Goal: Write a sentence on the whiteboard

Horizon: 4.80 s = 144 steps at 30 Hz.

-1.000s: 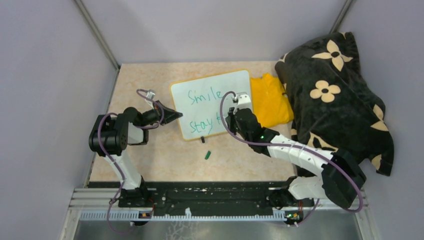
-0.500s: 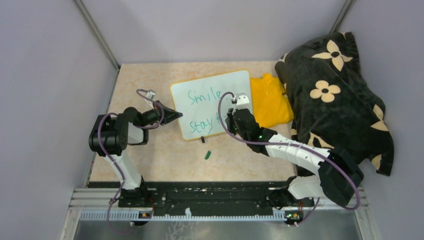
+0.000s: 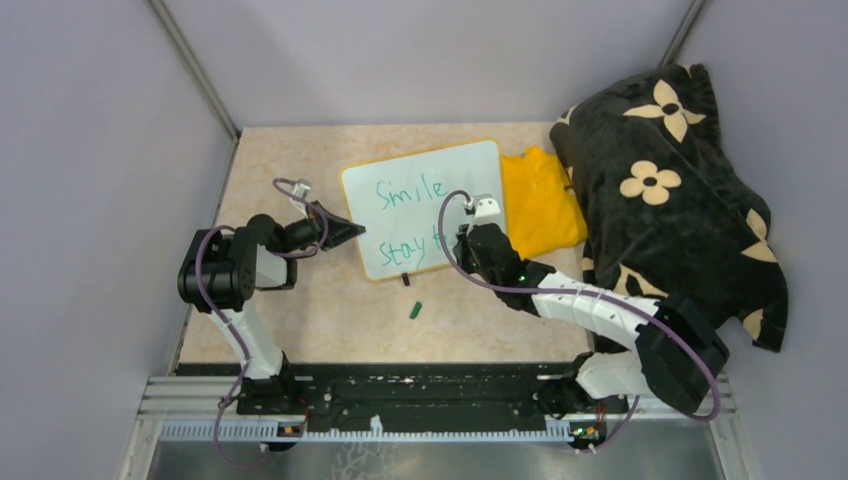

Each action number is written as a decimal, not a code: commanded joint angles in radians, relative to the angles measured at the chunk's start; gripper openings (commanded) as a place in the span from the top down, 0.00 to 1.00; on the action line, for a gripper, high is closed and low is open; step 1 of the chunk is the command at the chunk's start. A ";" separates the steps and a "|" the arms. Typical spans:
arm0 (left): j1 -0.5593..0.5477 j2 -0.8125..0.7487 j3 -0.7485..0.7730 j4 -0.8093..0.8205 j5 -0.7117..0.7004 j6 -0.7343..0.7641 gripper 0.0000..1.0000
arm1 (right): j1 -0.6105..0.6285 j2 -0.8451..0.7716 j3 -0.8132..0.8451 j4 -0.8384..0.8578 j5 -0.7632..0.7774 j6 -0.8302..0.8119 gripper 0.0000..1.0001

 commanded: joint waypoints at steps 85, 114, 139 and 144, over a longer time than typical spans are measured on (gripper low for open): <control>-0.019 0.027 0.009 0.084 0.017 0.047 1.00 | -0.081 0.000 0.102 0.007 0.029 0.019 1.00; -0.021 0.031 0.011 0.081 0.017 0.050 1.00 | -0.102 -0.048 0.039 -0.023 0.062 0.038 1.00; -0.022 0.031 0.011 0.079 0.017 0.050 1.00 | -0.102 -0.117 0.010 -0.055 0.044 0.047 1.00; -0.022 0.030 0.010 0.079 0.015 0.050 1.00 | -0.103 -0.152 0.046 -0.072 0.064 0.036 1.00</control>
